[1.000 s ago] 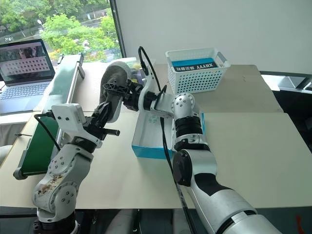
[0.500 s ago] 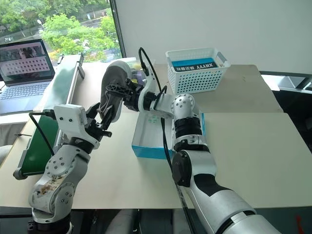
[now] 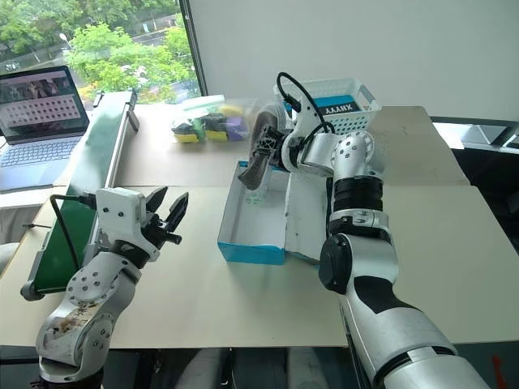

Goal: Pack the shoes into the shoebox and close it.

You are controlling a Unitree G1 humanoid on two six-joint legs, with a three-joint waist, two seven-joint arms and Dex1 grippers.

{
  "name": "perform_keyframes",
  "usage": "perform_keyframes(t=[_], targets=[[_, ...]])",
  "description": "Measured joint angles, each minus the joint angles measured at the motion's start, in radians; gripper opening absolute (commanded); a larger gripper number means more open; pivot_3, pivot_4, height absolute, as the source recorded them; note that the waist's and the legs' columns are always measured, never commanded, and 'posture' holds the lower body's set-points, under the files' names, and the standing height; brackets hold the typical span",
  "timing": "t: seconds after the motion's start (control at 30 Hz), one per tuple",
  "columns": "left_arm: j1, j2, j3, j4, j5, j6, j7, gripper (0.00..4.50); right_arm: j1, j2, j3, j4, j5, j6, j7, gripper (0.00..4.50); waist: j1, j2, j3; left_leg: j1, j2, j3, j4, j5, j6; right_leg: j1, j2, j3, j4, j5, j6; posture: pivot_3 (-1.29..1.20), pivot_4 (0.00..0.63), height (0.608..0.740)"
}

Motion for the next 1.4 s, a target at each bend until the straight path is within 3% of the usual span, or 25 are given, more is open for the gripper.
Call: perform_keyframes(t=[0.2,0.6,0.67,0.7,0.87,0.93,1.13,1.4], targets=[[-0.015,-0.025,-0.022,0.021,0.014,-0.01,-0.002,2.16,0.088,0.069,0.044,0.004,-0.087,0.036,-0.078,0.55,0.001,0.0,0.0,0.0,0.0,0.0,0.001,0.0,0.0,0.0,0.0,0.0,0.001,0.0,0.0,0.0,0.15,0.735],[0.004,-0.054,-0.024,0.03,0.033,-0.038,-0.001,2.16,0.093,0.083,0.073,0.055,-0.211,0.015,-0.121,0.55,0.0,0.0,0.0,0.0,0.0,0.0,0.001,0.0,0.0,0.0,0.0,0.0,0.001,0.0,0.0,0.0,0.15,0.735],[0.004,-0.058,-0.024,0.03,0.035,-0.038,-0.001,2.23,0.093,0.097,0.073,0.065,-0.216,0.013,-0.119,1.52,0.0,0.0,0.0,0.0,0.0,0.0,0.001,0.0,0.0,0.0,0.0,0.0,0.001,0.0,0.0,0.0,0.15,0.735],[0.004,-0.059,-0.024,0.03,0.036,-0.038,-0.001,2.23,0.093,0.1,0.073,0.068,-0.217,0.012,-0.118,1.71,0.0,0.0,0.0,0.0,0.0,0.0,0.001,0.0,0.0,0.0,0.0,0.0,0.001,0.0,0.0,0.0,0.15,0.735],[0.012,-0.06,-0.024,0.026,0.037,-0.038,-0.001,2.23,0.089,0.112,0.063,0.072,-0.218,-0.003,-0.113,3.6,0.001,0.0,0.0,0.0,0.0,0.0,0.001,0.0,0.0,0.0,0.0,0.0,0.001,0.0,0.0,0.0,0.15,0.735],[0.014,-0.06,-0.024,0.026,0.037,-0.038,-0.001,2.23,0.077,0.115,0.058,0.075,-0.218,-0.007,-0.109,4.05,0.001,0.0,0.0,0.0,0.0,0.0,0.001,0.0,0.0,0.0,0.0,0.0,0.001,0.0,0.0,0.0,0.15,0.735],[0.014,-0.06,-0.022,0.026,0.037,-0.038,-0.001,2.23,0.059,0.117,0.083,0.055,-0.229,-0.056,-0.085,4.05,0.001,0.0,0.0,0.0,0.0,0.0,0.001,0.0,0.0,0.0,0.0,0.0,0.001,0.0,0.0,0.0,0.15,0.735],[0.01,-0.058,-0.015,0.026,0.037,-0.039,-0.004,2.23,0.003,0.068,0.206,-0.019,-0.307,-0.208,-0.006,4.05,0.001,0.0,0.0,0.0,0.0,0.0,0.001,0.0,0.0,0.0,0.0,0.0,0.001,0.0,0.0,0.0,0.15,0.735]])
